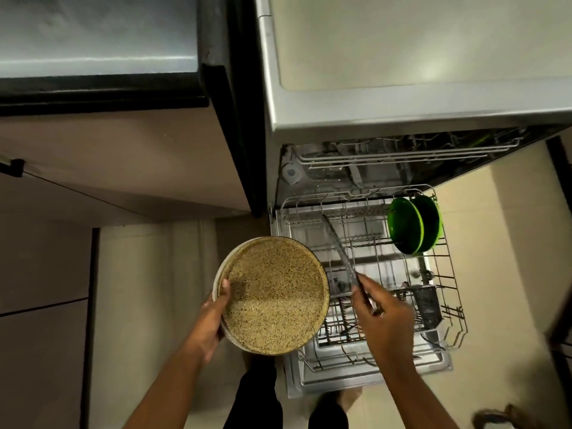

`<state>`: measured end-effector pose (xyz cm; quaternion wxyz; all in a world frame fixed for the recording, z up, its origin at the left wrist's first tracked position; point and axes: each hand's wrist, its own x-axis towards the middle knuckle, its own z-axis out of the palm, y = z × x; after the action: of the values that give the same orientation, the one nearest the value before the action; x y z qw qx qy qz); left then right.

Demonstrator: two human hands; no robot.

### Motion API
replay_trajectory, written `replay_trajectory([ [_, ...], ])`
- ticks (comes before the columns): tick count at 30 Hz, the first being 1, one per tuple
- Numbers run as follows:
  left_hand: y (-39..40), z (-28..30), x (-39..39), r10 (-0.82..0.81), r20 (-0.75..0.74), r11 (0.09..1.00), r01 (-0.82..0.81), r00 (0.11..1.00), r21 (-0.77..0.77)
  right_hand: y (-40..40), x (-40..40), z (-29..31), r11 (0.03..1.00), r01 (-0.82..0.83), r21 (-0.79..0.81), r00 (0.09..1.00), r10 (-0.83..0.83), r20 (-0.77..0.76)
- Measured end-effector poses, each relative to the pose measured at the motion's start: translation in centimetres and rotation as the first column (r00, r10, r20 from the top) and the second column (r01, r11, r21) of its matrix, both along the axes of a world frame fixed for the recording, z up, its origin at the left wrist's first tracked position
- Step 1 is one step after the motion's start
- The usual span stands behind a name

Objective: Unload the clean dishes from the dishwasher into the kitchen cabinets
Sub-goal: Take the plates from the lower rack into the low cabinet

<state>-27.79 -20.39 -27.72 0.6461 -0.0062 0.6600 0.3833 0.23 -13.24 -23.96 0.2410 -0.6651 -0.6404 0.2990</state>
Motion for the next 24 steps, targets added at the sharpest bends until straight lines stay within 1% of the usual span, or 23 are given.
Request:
replay_trajectory([
  [3, 0.6, 1.2, 2.8, -0.051, -0.001, 0.999, 0.051, 0.999, -0.007, -2.8, 1.8, 2.4, 0.963, -0.216, 0.163, 0.975, 0.203, 0.094],
  [5, 0.9, 1.8, 4.2, -0.077, -0.006, 0.997, 0.077, 0.997, 0.006, -4.6, 2.0, 2.9, 0.919, -0.319, 0.232, 0.945, 0.291, 0.147],
  [7, 1.0, 2.8, 5.8, -0.107, -0.015, 0.994, 0.107, 0.994, 0.013, -6.4, 2.5, 2.9, 0.875, -0.405, 0.265, 0.912, 0.364, 0.192],
  [10, 0.9, 3.7, 7.9, -0.139, -0.016, 0.99, 0.14, 0.99, 0.023, -8.3, 3.1, 1.9, 0.82, -0.504, 0.271, 0.86, 0.447, 0.247],
  [13, 1.1, 4.2, 9.9, -0.183, -0.027, 0.983, 0.183, 0.983, 0.023, -9.6, 4.1, 0.5, 0.784, -0.565, 0.258, 0.818, 0.492, 0.298],
  [19, 1.9, 4.9, 12.8, -0.175, -0.005, 0.984, 0.175, 0.984, 0.042, -10.3, 5.2, -0.1, 0.698, -0.661, 0.274, 0.744, 0.565, 0.356],
  [21, 1.7, 4.9, 13.2, -0.179, 0.017, 0.982, 0.178, 0.984, 0.059, -10.2, 5.2, 0.2, 0.689, -0.677, 0.259, 0.728, 0.576, 0.372],
  [24, 1.6, 5.0, 13.4, -0.189, 0.05, 0.976, 0.183, 0.981, 0.116, -10.1, 5.0, 0.2, 0.692, -0.669, 0.271, 0.734, 0.559, 0.385],
])
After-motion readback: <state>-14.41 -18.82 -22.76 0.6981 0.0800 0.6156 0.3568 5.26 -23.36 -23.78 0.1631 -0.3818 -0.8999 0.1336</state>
